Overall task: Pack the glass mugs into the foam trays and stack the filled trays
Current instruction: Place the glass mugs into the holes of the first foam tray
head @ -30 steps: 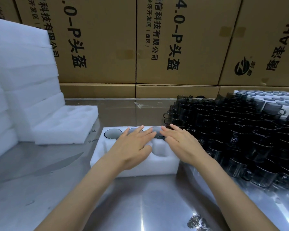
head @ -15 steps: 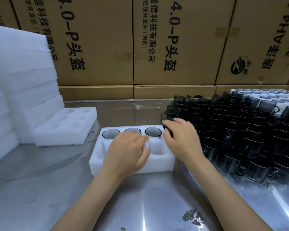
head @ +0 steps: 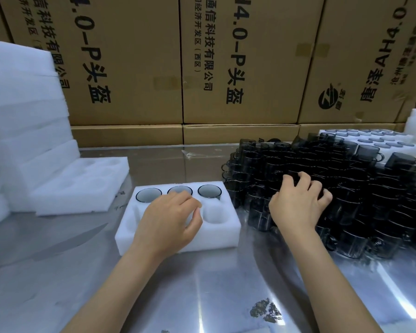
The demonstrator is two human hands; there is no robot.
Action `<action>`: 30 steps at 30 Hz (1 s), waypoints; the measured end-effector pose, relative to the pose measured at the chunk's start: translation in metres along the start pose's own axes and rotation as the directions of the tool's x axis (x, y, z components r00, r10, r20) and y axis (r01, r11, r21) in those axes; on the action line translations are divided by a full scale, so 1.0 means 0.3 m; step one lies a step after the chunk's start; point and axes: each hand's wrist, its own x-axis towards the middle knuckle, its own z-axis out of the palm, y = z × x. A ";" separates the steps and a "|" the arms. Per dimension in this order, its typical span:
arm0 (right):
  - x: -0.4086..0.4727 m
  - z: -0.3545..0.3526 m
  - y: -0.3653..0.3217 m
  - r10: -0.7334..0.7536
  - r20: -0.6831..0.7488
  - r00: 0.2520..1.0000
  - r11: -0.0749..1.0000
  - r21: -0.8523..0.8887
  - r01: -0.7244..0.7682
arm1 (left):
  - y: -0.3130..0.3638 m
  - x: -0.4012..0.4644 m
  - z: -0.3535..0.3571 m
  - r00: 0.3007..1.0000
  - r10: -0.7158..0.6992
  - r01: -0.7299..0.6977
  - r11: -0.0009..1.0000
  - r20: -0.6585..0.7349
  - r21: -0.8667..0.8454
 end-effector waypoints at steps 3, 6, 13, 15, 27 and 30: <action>0.014 0.006 0.009 -0.009 -0.057 0.998 0.999 0.045 0.011 | 0.000 -0.002 -0.008 1.000 -0.021 0.021 1.000 0.017 -0.008; 0.039 0.009 0.029 -0.017 -0.137 0.990 0.986 0.160 0.039 | 0.001 -0.004 -0.011 0.999 -0.025 0.025 1.000 0.027 -0.014; 0.016 -0.035 -0.026 -0.169 -0.494 0.853 0.770 0.474 0.427 | 0.006 -0.008 -0.024 0.998 -0.050 0.053 0.997 0.047 -0.064; -0.020 -0.056 -0.074 -0.234 -0.603 0.762 0.661 0.476 0.580 | 0.002 -0.006 -0.024 0.998 -0.068 0.068 0.989 0.002 -0.128; -0.217 -0.044 -0.244 -0.424 -0.738 0.524 0.325 0.417 0.849 | 0.035 -0.013 0.001 0.985 -0.135 0.083 0.920 -0.109 -0.382; -0.233 -0.044 -0.259 -0.440 -0.729 0.525 0.271 0.449 0.851 | 0.039 -0.014 -0.008 0.979 -0.194 0.156 0.902 -0.056 -0.404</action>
